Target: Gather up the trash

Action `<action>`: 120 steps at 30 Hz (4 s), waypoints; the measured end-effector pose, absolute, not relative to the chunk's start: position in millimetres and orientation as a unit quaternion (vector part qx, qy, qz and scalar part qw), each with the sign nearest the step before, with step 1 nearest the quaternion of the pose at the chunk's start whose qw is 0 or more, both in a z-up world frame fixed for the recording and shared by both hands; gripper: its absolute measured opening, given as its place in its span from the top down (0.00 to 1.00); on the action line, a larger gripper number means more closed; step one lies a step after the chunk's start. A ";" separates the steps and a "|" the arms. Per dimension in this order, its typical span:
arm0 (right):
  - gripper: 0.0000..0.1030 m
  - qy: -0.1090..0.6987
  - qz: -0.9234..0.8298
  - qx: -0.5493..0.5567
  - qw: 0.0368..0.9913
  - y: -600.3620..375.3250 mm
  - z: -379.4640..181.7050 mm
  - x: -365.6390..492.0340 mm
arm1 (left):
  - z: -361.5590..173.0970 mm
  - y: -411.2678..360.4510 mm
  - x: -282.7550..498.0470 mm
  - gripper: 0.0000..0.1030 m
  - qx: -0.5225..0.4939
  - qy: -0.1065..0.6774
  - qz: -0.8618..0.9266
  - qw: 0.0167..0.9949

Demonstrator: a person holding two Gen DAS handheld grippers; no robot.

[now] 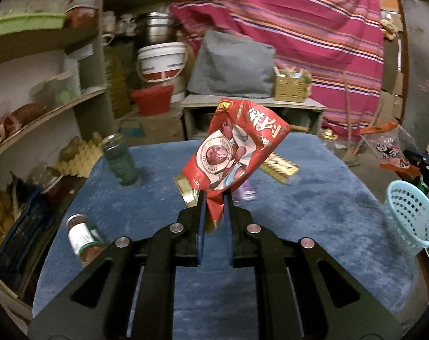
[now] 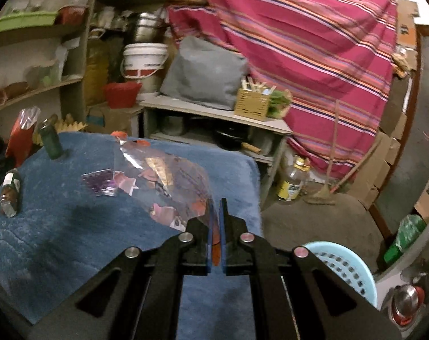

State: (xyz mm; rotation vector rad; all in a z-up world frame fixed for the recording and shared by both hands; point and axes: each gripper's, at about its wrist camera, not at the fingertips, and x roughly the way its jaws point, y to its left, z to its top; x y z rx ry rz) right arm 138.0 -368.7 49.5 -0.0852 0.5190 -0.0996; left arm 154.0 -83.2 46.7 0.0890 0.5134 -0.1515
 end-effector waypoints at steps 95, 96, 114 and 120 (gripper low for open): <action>0.04 0.217 -0.098 0.069 0.969 -302.6 -11.4 -41.2 | 20.0 -41.1 -14.9 0.05 -0.022 0.142 0.002 0.990; 0.04 0.214 -0.100 0.063 0.970 -300.3 -11.2 -41.3 | 19.4 -39.4 -15.2 0.05 -0.020 0.141 0.004 0.990; 0.04 0.192 -0.108 0.032 0.975 -269.0 -6.9 -36.3 | 8.7 -43.1 -18.6 0.05 0.009 0.143 -0.010 0.990; 0.04 0.188 -0.103 0.024 0.976 -263.2 -6.2 -35.6 | 7.8 -41.1 -19.1 0.05 0.004 0.144 -0.011 0.990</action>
